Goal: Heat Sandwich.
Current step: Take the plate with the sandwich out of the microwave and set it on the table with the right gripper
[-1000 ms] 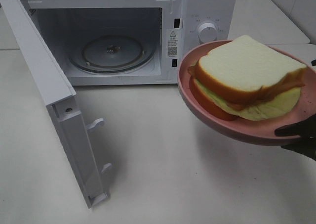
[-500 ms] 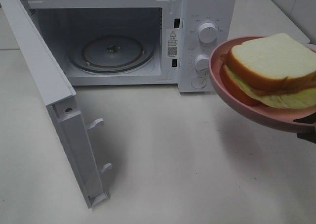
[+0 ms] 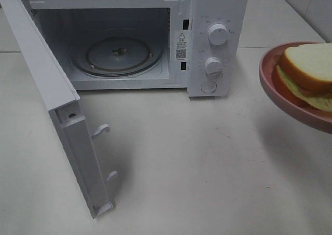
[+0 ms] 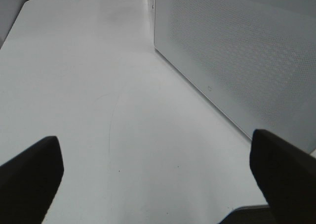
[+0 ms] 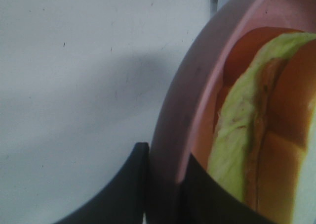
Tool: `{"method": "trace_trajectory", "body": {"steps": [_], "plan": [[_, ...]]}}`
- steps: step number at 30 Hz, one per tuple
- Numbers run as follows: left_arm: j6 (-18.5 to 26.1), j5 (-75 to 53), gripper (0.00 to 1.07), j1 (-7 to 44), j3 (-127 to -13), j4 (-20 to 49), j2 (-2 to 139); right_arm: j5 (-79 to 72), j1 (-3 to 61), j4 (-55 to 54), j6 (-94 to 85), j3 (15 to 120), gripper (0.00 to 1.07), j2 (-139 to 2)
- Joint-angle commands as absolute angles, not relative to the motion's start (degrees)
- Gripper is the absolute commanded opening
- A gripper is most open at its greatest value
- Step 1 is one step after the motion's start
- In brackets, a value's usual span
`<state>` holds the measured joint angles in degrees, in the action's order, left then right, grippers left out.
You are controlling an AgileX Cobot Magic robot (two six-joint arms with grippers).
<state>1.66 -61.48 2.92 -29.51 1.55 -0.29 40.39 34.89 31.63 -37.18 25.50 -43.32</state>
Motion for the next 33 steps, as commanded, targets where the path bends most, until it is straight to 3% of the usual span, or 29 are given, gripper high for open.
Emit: {"method": "trace_trajectory", "body": {"steps": [1,13,25,33], "plan": [[1.3,-61.2,0.97,2.7,-29.5,1.9,-0.6,42.2,34.9,36.3,-30.5,25.7,0.0,-42.9],[1.3,-61.2,0.97,2.7,-29.5,1.9,-0.6,50.8,34.9,46.1,-7.0,25.7,0.0,-46.0],[1.3,-61.2,0.97,2.7,-29.5,1.9,-0.6,54.7,34.9,53.2,22.9,27.3,0.0,-61.1],[1.3,-61.2,0.97,2.7,-29.5,1.9,-0.6,55.6,34.9,53.9,30.9,30.5,0.0,-69.7]]}}
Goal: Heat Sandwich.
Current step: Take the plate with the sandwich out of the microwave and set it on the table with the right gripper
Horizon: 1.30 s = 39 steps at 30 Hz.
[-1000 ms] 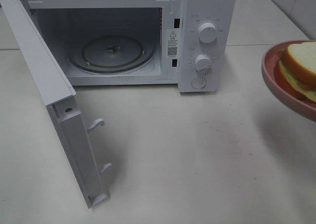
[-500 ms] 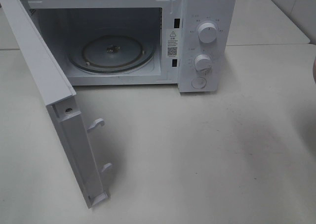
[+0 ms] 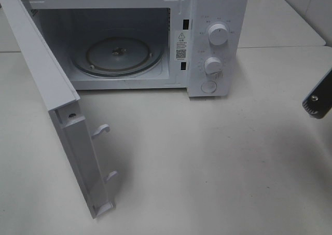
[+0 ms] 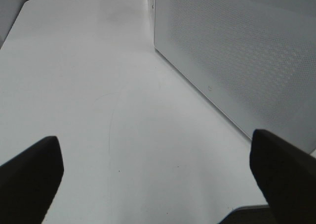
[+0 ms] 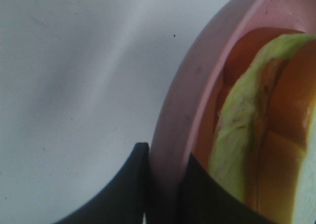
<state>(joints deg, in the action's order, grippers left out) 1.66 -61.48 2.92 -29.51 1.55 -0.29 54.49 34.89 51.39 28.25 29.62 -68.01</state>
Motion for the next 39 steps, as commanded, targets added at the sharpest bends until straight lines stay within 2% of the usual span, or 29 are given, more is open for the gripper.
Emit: {"method": "trace_trajectory", "body": {"steps": [1,25,32,39], "plan": [[1.3,-61.2,0.97,2.7,-29.5,1.9,-0.6,56.1,34.9,54.0,34.5,31.5,0.0,-71.9],[1.3,-61.2,0.97,2.7,-29.5,1.9,-0.6,54.8,34.5,58.8,58.0,32.2,0.0,-90.4],[1.3,-61.2,0.97,2.7,-29.5,1.9,-0.6,49.8,27.2,59.1,60.3,32.9,0.0,-94.5],[1.3,-61.2,0.97,2.7,-29.5,1.9,-0.6,47.8,23.7,61.8,60.3,35.6,0.0,-96.0]]}}
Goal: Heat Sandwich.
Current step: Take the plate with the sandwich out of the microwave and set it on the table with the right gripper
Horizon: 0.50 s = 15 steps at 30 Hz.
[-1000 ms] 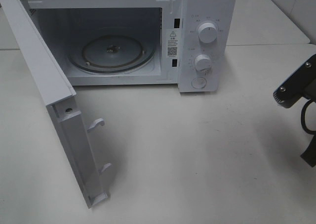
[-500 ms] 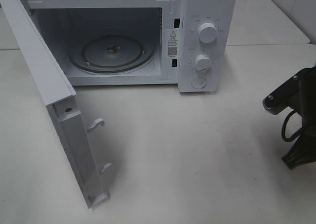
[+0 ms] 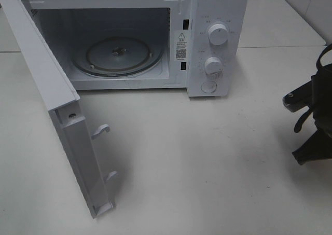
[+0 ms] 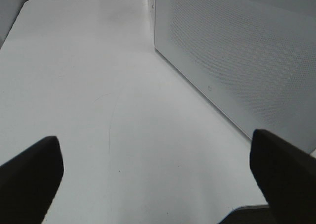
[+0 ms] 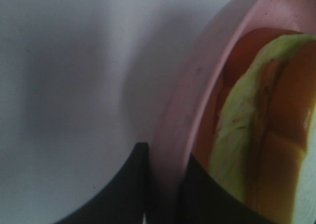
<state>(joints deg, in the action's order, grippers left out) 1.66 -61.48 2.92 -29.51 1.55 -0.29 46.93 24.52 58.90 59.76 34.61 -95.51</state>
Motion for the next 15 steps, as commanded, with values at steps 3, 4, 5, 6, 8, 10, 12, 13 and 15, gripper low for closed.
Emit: {"method": "trace_trajectory", "body": {"steps": [3,4,5,6,8,10,12,13,15], "plan": [[1.3,-61.2,0.97,2.7,-29.5,1.9,-0.6,47.7,22.7,62.6,60.0,37.2,0.0,-99.2],[1.3,-61.2,0.97,2.7,-29.5,1.9,-0.6,47.7,22.7,62.6,60.0,37.2,0.0,-99.2],[1.3,-61.2,0.97,2.7,-29.5,1.9,-0.6,47.6,22.7,62.7,60.2,38.1,0.0,-100.8],[1.3,-61.2,0.97,2.7,-29.5,1.9,-0.6,47.4,22.7,62.8,60.4,38.6,0.0,-101.8],[1.3,-61.2,0.97,2.7,-29.5,1.9,-0.6,46.8,22.7,62.8,61.2,40.2,0.0,-104.5],[1.3,-61.2,0.97,2.7,-29.5,1.9,-0.6,46.2,22.7,62.7,61.2,40.5,0.0,-105.2],[1.3,-61.2,0.97,2.7,-29.5,1.9,-0.6,44.6,22.7,61.7,61.6,41.5,0.0,-107.0],[1.3,-61.2,0.97,2.7,-29.5,1.9,-0.6,44.6,22.7,61.7,61.6,41.5,0.0,-107.0],[1.3,-61.2,0.97,2.7,-29.5,1.9,-0.6,43.7,22.7,61.2,62.1,42.2,0.0,-108.1]]}}
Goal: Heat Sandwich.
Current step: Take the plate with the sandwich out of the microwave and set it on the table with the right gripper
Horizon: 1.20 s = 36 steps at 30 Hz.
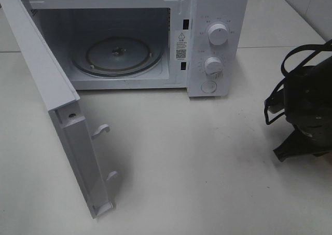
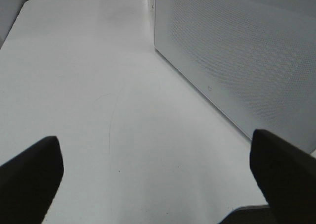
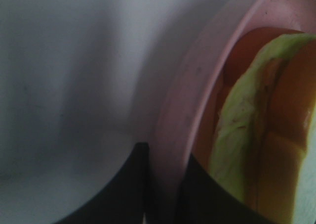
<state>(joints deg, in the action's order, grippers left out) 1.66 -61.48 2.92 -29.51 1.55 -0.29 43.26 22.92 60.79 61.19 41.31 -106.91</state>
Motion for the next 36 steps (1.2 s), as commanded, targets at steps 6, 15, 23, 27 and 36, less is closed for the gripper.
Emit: {"method": "trace_trajectory", "body": {"steps": [6,15,23,27,36], "plan": [[1.3,-61.2,0.97,2.7,-29.5,1.9,-0.6,41.6,22.7,58.8,62.2,44.6,0.0,-110.6],[1.3,-61.2,0.97,2.7,-29.5,1.9,-0.6,38.6,22.9,53.3,61.8,45.1,0.36,-110.6],[1.3,-61.2,0.97,2.7,-29.5,1.9,-0.6,39.5,22.9,48.1,56.4,45.1,0.63,-110.2],[1.3,-61.2,0.97,2.7,-29.5,1.9,-0.6,39.5,22.9,44.9,52.7,45.1,0.64,-107.9],[1.3,-61.2,0.97,2.7,-29.5,1.9,-0.6,41.1,22.9,39.7,43.3,45.1,0.75,-98.0]]}}
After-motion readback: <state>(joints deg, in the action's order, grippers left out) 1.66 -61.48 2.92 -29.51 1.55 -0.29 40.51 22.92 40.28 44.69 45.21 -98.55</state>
